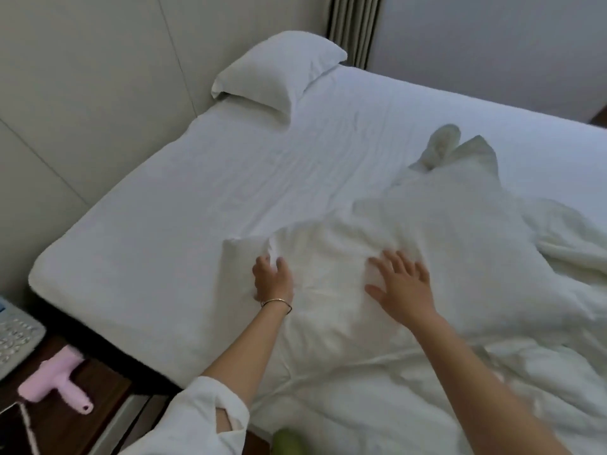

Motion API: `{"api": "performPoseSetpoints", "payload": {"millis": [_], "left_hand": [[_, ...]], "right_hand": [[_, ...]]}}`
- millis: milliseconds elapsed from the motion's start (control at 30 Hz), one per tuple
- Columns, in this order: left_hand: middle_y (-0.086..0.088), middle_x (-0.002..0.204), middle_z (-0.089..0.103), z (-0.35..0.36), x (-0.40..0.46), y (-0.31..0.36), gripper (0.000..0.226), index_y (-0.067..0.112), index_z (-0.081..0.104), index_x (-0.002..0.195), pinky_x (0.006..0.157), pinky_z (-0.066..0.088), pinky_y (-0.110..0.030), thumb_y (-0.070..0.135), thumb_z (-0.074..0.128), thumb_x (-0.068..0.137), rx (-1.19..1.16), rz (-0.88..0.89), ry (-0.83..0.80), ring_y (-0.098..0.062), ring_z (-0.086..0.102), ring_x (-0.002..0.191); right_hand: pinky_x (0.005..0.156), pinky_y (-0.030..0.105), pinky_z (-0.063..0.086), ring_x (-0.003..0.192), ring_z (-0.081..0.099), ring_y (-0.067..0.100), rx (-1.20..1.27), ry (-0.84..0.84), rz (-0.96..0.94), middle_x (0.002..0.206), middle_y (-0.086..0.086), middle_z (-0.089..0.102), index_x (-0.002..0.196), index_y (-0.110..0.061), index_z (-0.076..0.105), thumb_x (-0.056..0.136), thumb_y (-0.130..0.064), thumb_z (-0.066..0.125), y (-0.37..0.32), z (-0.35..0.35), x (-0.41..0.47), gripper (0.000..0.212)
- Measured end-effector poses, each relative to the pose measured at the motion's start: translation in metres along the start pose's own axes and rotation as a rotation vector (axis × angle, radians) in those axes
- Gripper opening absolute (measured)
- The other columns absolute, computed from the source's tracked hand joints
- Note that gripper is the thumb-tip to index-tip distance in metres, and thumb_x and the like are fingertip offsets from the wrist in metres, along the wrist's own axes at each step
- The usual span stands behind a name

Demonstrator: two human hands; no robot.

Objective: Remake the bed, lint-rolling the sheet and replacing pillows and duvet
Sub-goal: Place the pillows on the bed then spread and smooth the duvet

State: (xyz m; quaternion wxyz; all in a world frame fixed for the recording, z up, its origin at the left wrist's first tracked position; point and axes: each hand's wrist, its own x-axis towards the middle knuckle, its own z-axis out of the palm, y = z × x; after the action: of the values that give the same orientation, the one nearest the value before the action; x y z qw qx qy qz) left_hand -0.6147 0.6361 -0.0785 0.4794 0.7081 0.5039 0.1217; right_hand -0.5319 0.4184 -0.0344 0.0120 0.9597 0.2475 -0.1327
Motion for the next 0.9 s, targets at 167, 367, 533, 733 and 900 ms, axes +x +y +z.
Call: {"api": "performPoseSetpoints", "payload": {"millis": [167,367,533,733,900], "left_hand": [[0.013,0.159,0.002,0.065,-0.037,0.048,0.054,0.048,0.029,0.142,0.109,-0.002,-0.067,0.057,0.042,0.091,0.453,0.344,-0.455,-0.026,-0.013,0.146],[0.012,0.159,-0.016,0.109,-0.080,0.061,0.074,0.059,0.000,0.144,0.107,-0.007,-0.069,0.072,0.041,0.084,0.686,0.466,-0.595,-0.037,-0.028,0.141],[0.015,0.158,-0.020,0.118,-0.092,0.049,0.074,0.064,0.004,0.141,0.108,-0.006,-0.068,0.075,0.044,0.081,0.697,0.578,-0.553,-0.034,-0.031,0.140],[0.016,0.158,-0.017,0.110,-0.100,0.053,0.093,0.068,-0.014,0.134,0.110,-0.001,-0.066,0.090,0.039,0.061,0.613,0.777,-0.603,-0.027,-0.024,0.144],[0.005,0.157,-0.024,0.084,-0.137,0.069,0.133,0.052,-0.031,0.138,0.112,0.004,-0.060,0.087,0.060,0.048,0.482,0.913,-0.501,-0.027,-0.020,0.146]], "right_hand": [[0.119,0.042,0.007,0.151,-0.001,0.019,0.044,0.108,0.235,0.164,-0.006,0.008,0.149,-0.044,0.026,0.090,-0.068,0.043,0.050,-0.004,-0.019,0.066],[0.115,0.056,0.019,0.148,0.005,0.031,0.430,0.216,0.683,0.161,0.005,0.007,0.148,-0.044,0.021,0.077,-0.071,0.061,0.134,-0.020,-0.033,0.085],[0.104,0.050,0.036,0.134,0.037,0.038,0.692,0.138,0.890,0.146,0.020,0.034,0.149,-0.028,0.017,0.062,-0.075,0.073,0.195,-0.030,-0.032,0.113],[0.085,0.040,0.049,0.105,0.061,0.032,0.465,0.143,0.499,0.115,0.010,0.066,0.120,-0.011,0.058,0.082,-0.060,0.063,0.168,-0.060,-0.018,0.063],[0.073,0.033,0.039,0.091,0.062,0.025,0.508,0.389,0.270,0.094,0.003,0.068,0.100,-0.013,0.065,0.088,-0.046,0.063,0.058,-0.116,-0.031,0.035]]}}
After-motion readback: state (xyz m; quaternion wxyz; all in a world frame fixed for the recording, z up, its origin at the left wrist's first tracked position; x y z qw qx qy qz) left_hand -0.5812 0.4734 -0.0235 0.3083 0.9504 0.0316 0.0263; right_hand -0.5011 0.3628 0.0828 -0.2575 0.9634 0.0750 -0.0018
